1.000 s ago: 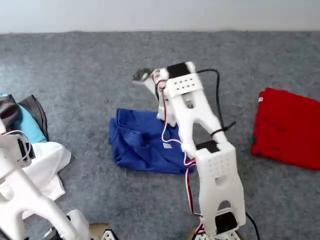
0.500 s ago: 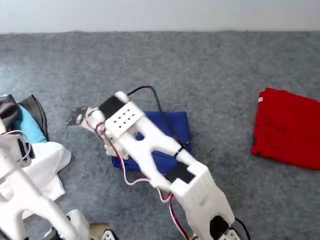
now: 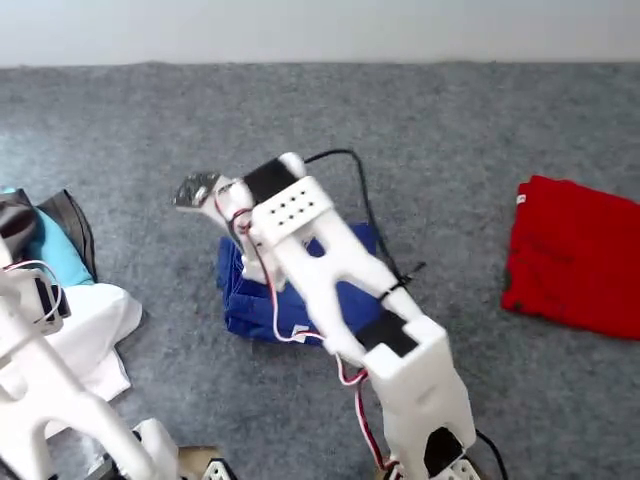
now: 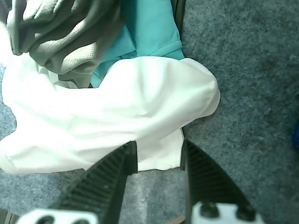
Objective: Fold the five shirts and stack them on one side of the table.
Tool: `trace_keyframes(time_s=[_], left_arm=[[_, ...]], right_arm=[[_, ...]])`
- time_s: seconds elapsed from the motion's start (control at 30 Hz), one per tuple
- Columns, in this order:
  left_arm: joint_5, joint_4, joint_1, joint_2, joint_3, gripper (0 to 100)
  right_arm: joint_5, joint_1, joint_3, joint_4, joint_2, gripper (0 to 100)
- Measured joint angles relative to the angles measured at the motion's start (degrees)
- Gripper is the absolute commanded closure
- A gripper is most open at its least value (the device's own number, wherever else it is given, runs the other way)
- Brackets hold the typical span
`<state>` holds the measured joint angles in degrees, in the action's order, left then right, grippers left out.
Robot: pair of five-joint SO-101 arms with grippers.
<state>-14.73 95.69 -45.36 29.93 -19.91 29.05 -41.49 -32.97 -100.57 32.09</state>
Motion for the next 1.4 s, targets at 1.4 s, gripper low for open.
trace_keyframes(time_s=[1.4], left_arm=[[4.04, 2.37, 0.00, 0.00, 6.07, 84]], right_arm=[[-6.77, -2.46, -1.23, 23.21, 8.97, 98.7]])
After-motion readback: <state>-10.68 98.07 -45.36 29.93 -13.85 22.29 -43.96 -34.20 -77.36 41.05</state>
